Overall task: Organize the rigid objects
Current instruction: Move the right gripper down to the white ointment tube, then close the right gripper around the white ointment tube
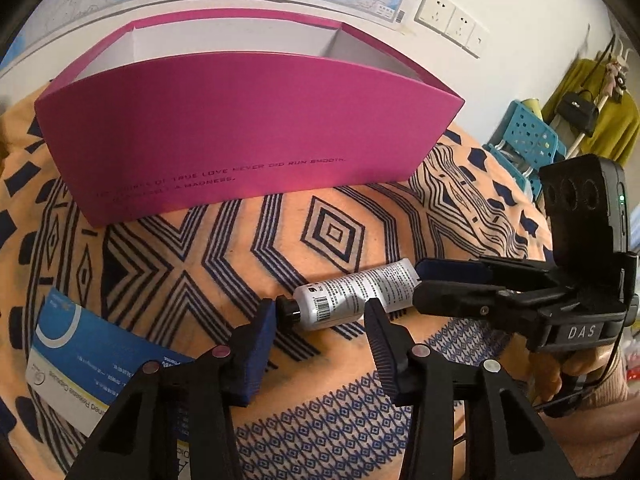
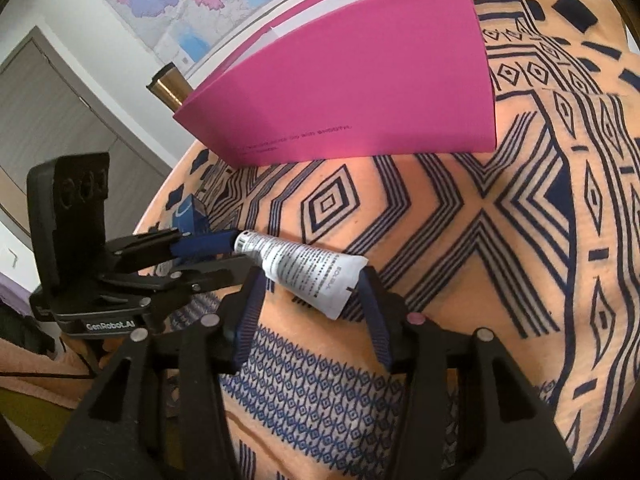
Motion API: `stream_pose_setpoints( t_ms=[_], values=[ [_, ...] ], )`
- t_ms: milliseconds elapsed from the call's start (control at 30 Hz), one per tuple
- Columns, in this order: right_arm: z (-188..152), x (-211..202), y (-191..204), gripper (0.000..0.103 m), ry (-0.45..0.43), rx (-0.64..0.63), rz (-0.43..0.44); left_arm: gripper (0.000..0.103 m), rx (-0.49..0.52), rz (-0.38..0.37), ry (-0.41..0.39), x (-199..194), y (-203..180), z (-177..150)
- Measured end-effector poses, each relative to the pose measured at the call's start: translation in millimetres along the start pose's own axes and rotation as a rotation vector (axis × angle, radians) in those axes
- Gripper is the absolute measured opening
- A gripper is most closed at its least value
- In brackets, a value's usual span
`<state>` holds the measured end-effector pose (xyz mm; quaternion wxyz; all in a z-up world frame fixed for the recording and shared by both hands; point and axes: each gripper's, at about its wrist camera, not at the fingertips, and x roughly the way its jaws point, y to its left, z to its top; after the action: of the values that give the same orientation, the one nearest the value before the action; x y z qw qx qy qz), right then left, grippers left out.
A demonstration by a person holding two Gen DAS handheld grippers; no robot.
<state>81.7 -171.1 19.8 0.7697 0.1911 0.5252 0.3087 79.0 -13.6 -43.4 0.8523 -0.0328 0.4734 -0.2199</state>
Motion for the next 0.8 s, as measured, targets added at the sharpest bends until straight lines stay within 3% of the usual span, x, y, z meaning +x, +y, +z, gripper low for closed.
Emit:
stream_pose_setpoints(
  t_ms=[333,800],
  values=[
    [0.0,-2.7,-6.7,0.051,-0.029,0.044,0.034,0.045,-0.017,0.010,0.001,0.3,-1.2,0.3],
    [7.3,-12.5,5.7,0.051,-0.082,0.000,0.002,0.045,-0.043,0.017,-0.021,-5.1,1.0,5.7]
  ],
)
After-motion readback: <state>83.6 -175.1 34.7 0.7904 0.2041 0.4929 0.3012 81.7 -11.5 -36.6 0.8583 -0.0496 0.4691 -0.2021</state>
